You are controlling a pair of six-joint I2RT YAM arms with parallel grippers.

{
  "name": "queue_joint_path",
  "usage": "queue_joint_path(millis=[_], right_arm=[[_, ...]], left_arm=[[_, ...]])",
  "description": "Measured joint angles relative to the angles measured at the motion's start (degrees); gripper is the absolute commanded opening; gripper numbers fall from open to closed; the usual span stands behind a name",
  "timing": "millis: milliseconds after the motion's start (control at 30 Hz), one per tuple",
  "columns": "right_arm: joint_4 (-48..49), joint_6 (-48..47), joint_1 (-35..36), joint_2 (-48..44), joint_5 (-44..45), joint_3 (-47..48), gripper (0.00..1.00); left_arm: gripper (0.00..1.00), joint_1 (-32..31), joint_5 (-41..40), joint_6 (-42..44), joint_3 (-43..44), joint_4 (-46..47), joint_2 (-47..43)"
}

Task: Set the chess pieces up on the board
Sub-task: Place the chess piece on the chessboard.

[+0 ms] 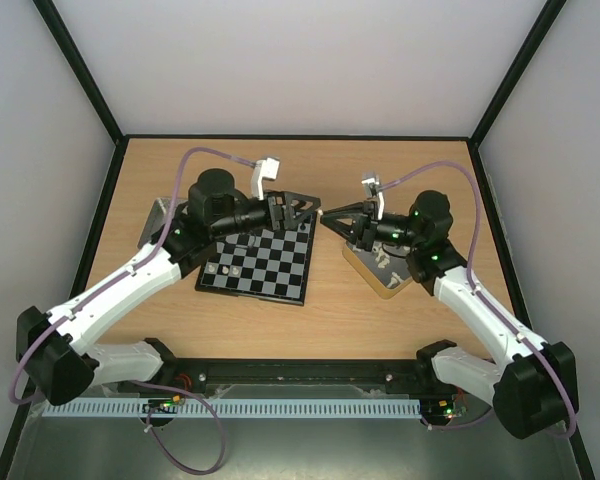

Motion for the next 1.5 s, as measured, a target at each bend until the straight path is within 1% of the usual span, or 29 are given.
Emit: queue_joint_path(millis=[233,300,500,700,833,933,967,1000,1067,1167,1233,1367,1500], right_arm=[[-2.36,-4.22,1.84,-0.02,-3.56,0.57,0.13],[-2.89,-4.81,1.97,-0.02,-3.85,1.01,0.13],[-3.45,-6.03,2.05,-0.02,-3.93,1.40,0.13],[-3.74,-6.45,2.05,-0.02,-3.76,1.44,0.14],[-4.28,-6.71,2.05,-0.02,-3.32,1.73,0.14],[-4.57,-6.88,2.05,0.07,-3.02,1.79,0.15],[-4.70,-6.88,2.05,0.09,-2.93,1.81,0.17],[-4.72,-6.88,2.05,0.09,-2.86,1.81,0.20],[-4.92,-6.93,2.08,0.11,-2.75,1.84,0.35],[-5.88,-7.23,2.08,0.11,-1.77,2.01,0.52],[-6.91,-7.32,2.08,0.09,-1.05,2.10,0.60],[-9.70,-8.44,2.08,0.02,1.75,2.14,0.69],[-12.79,-9.44,2.08,-0.17,8.92,2.12,0.70]], left_arm=[[0.41,0.00,5.99,-3.21,-0.20,2.40,0.90],[0.37,0.00,7.02,-3.50,-0.33,2.91,0.96],[0.33,0.00,9.11,-3.48,-1.09,3.37,1.90],[0.20,0.00,10.36,-3.39,-1.49,3.34,2.54],[0.08,0.02,10.93,-3.32,-1.57,3.61,2.73],[0.03,0.24,11.19,-3.19,-1.81,3.85,2.82],[0.02,0.24,11.19,-3.23,-1.86,3.89,2.82],[0.02,0.24,11.19,-3.15,-1.88,4.00,2.82],[0.02,0.24,11.13,-2.99,-2.01,4.20,2.82],[0.02,0.22,10.56,-2.08,-2.19,3.74,2.82],[0.02,0.22,8.90,-0.83,-2.19,2.78,2.71],[0.02,0.20,0.28,3.28,-2.62,-1.36,1.73],[0.02,0.20,-12.63,7.41,-6.19,-5.20,-0.92]])
